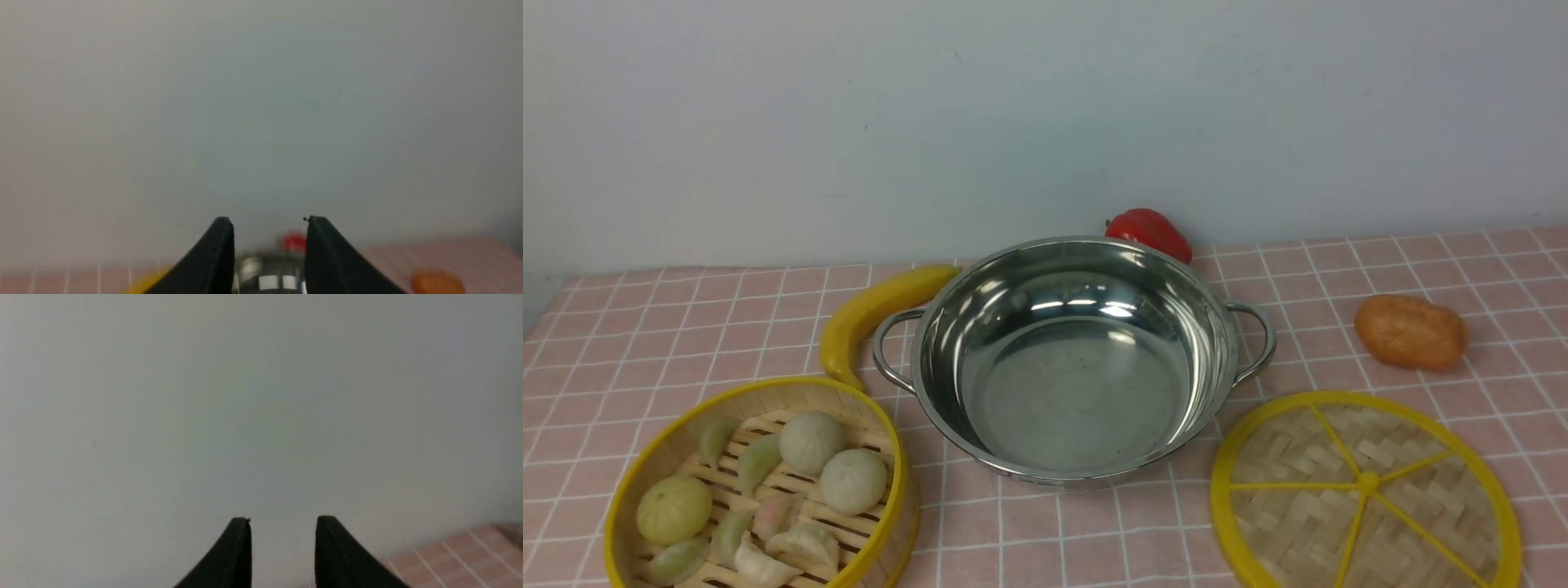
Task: Place the steamer in the pot on the pink tablecloth, and put the lid on the steamer.
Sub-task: 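Grasp the rim of the steamer basket holding the buns with the left gripper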
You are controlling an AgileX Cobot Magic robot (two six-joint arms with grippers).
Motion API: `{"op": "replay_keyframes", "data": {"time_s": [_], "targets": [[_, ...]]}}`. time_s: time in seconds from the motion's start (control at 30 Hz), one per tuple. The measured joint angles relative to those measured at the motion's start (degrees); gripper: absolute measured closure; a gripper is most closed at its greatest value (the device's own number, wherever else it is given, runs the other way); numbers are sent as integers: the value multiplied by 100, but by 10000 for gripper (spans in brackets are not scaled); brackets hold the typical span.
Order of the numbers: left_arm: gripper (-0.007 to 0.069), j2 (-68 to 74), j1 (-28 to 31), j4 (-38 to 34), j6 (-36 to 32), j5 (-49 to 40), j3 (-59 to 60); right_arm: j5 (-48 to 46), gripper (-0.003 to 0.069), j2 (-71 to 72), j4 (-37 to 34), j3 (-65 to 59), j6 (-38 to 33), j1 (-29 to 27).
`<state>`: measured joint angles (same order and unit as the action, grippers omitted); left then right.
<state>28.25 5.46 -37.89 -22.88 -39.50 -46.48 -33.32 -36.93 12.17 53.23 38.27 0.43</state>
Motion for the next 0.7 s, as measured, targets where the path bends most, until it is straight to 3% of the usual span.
{"op": "replay_keyframes", "data": {"time_s": [0.1,0.2,0.23,0.3,0.37,0.7], "targets": [[382,1081,0,1543,1420,-1359,0,-672,419,-315,-1336,2,-1738,0],[382,1925,0,2927,2424,-1963,-72,-1243,419,-572,-2458,7,-3107,0],[382,1925,0,3008,2478,-1962,-82,-1289,419,-572,-2526,7,-3174,0],[382,2691,0,3977,3016,-2219,-247,-1938,419,-853,-3231,7,-3758,0],[382,3136,0,4440,3208,-2223,-327,-2396,419,-1091,-3520,7,-4032,0],[382,4837,666,4564,3288,-1535,-358,-2861,419,-1643,-3580,-20,-4570,0]]}}
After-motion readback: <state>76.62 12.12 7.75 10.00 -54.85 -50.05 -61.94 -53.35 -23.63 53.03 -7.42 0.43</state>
